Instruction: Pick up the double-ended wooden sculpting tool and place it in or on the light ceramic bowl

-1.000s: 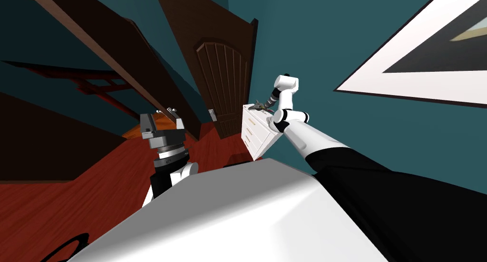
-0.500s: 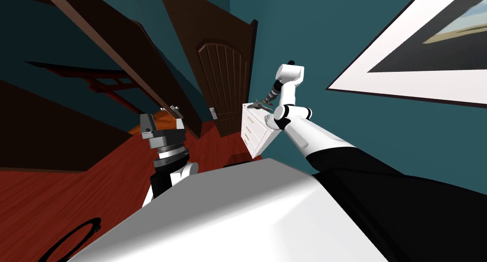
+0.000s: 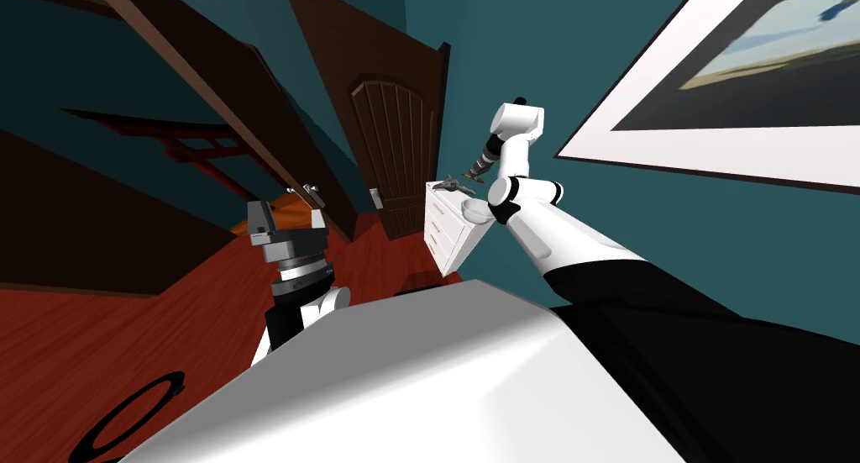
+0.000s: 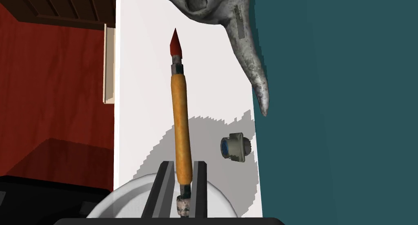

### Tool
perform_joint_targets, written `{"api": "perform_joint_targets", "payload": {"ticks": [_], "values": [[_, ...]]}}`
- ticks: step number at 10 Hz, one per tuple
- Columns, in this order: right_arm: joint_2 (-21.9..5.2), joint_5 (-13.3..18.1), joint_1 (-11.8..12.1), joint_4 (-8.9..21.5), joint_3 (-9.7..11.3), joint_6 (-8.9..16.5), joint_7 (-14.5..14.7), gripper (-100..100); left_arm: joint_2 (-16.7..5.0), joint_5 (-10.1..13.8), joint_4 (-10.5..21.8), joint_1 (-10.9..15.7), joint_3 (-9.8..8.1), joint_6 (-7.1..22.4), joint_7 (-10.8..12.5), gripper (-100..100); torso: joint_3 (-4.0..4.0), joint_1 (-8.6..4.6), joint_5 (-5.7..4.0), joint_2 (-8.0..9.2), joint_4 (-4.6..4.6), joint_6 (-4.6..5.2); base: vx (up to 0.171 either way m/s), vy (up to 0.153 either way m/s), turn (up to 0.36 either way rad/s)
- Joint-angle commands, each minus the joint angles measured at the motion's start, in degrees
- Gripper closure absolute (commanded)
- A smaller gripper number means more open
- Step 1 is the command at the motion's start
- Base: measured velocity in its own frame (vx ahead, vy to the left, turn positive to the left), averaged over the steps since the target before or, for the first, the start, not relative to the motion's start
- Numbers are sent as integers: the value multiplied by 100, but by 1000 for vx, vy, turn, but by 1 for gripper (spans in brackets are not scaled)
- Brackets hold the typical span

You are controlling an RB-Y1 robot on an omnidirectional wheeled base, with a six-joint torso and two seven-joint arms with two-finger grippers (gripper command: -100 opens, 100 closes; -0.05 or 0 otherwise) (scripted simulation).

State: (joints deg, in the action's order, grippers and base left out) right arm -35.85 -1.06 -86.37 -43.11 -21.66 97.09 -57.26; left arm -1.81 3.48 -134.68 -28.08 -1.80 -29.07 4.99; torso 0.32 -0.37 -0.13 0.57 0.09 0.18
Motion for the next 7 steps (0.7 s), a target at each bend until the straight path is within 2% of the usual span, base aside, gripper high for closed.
{"api": "perform_joint_targets", "payload": {"ticks": [1, 3, 4, 7], "values": [[-74, -57, -63, 201, -4, 76, 5, 100, 0, 0, 0, 0, 0, 0, 0, 0, 0, 0, 0, 0, 0, 0, -66, -49, -10], [-162, -135, -112, 439, -21, 203, 25, 100, 0, 0, 0, -1, 0, 0, 0, 0, -13, 8, 1, -21, -5, -2, -31, -36, -16], [-162, -135, -112, 439, -21, 203, 25, 100, 0, 0, 0, -1, 0, 0, 0, 0, -17, 10, 1, -29, -8, -4, -19, -22, -3], [-292, -256, -159, 783, -59, 486, 65, 100, 0, 0, 0, -1, 0, 0, 0, 0, -25, 20, 3, -40, -12, -6, -17, -18, -12]]}}
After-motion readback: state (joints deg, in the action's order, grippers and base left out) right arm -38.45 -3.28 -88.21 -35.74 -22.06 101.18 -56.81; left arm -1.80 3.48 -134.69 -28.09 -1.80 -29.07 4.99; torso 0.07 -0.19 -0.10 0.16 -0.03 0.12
